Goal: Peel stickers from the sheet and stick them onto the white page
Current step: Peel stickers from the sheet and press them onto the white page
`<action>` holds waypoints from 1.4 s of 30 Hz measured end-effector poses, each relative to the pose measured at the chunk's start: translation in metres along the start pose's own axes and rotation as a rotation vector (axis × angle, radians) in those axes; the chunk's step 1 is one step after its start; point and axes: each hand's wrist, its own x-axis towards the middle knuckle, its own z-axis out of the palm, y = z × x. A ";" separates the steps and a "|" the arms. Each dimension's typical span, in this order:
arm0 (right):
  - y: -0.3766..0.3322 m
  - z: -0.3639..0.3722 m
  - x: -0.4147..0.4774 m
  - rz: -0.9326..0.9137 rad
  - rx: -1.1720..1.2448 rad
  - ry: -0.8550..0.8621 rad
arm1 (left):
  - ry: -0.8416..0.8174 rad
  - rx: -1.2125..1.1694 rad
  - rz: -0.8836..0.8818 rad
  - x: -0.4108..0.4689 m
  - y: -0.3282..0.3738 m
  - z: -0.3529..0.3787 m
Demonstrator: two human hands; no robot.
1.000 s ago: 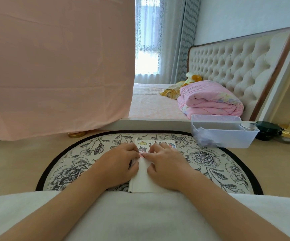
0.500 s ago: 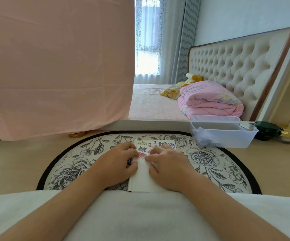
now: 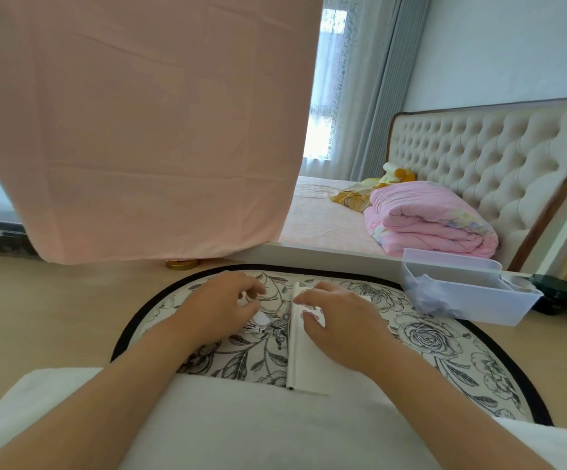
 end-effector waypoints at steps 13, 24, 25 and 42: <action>-0.031 0.026 0.047 -0.065 -0.111 -0.211 | -0.104 0.010 -0.022 -0.001 -0.017 -0.001; -0.020 0.032 0.038 0.087 0.233 0.019 | -0.086 -0.111 -0.071 -0.002 -0.013 -0.001; -0.019 0.031 0.039 0.124 0.344 0.029 | -0.071 -0.181 -0.087 -0.002 -0.010 -0.002; -0.025 0.010 0.035 0.324 0.901 0.084 | 0.091 -0.651 -0.223 0.002 0.025 0.003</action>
